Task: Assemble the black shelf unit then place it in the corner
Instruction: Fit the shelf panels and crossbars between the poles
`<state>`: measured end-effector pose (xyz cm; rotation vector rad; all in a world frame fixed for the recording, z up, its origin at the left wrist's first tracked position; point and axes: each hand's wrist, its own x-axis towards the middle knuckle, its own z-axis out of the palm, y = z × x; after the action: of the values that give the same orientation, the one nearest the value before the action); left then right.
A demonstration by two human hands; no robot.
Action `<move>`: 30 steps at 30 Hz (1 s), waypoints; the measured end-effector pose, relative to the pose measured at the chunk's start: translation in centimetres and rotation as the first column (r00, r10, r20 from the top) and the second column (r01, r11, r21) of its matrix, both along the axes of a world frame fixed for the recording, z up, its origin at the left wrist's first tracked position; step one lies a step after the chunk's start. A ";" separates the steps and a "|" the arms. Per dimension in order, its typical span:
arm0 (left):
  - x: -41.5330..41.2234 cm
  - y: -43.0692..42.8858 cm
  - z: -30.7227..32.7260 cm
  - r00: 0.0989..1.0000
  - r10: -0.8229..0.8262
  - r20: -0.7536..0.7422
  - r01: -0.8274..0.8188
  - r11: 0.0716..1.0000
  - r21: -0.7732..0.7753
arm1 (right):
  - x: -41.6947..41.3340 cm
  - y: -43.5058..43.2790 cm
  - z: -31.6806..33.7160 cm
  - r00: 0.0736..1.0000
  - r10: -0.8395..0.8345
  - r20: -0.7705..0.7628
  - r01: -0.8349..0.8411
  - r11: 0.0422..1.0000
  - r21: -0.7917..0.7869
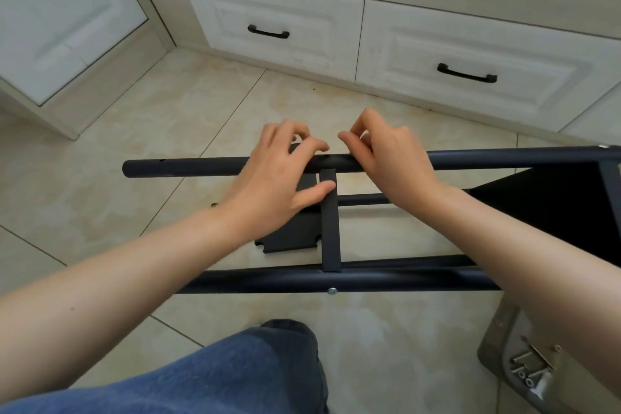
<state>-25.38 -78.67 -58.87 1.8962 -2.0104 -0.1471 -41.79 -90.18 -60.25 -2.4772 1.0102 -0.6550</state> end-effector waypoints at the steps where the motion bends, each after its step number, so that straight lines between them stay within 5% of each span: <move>1: -0.7 0.9 -0.1 0.999 -0.046 -0.029 0.043 0.996 -0.080 | -0.1 0.0 0.2 0.998 0.001 0.065 -0.005 0.998 0.069; 3: -1.6 2.5 -0.6 0.979 -0.204 -0.011 0.202 0.975 -0.095 | -0.3 -0.1 0.4 0.990 -0.002 0.141 -0.018 0.990 0.142; 5: -2.0 4.2 -1.2 0.942 -0.334 0.039 0.332 0.942 0.053 | -0.5 0.0 0.8 0.980 0.000 0.199 -0.043 0.976 0.214; 8: -1.5 5.7 -1.7 0.919 -0.381 0.104 0.355 0.912 0.204 | -1.1 1.1 1.5 0.956 0.015 0.293 -0.107 0.948 0.301; 12: -1.9 5.8 -2.4 0.937 -0.345 0.062 0.334 0.932 0.141 | -3.6 3.7 2.1 0.942 0.134 0.308 -0.213 0.947 0.240; 16: -2.4 6.1 -2.9 0.947 -0.322 0.001 0.320 0.941 0.106 | -7.2 5.3 1.7 0.955 0.246 0.164 -0.277 0.937 0.211; 20: -2.4 6.2 -2.8 0.948 -0.317 -0.003 0.316 0.943 0.101 | -8.4 5.4 -0.1 0.981 0.192 -0.027 -0.156 0.864 0.478; 23: -2.4 6.2 -2.9 0.949 -0.316 0.005 0.315 0.945 0.093 | -8.0 4.4 -1.3 0.970 0.214 -0.118 -0.067 0.696 0.715; 26: -2.4 6.3 -3.2 0.947 -0.320 -0.030 0.321 0.943 0.086 | -7.5 3.5 -1.8 0.981 0.194 -0.028 -0.043 0.354 0.934; 30: -2.4 6.5 -3.6 0.954 -0.296 -0.043 0.299 0.951 0.077 | -6.4 3.2 -2.8 0.983 0.184 0.022 -0.059 0.194 0.979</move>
<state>-27.75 -72.12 -62.43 1.6131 -2.2904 -0.3416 -48.14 -86.99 -63.05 -1.3320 0.8108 0.2353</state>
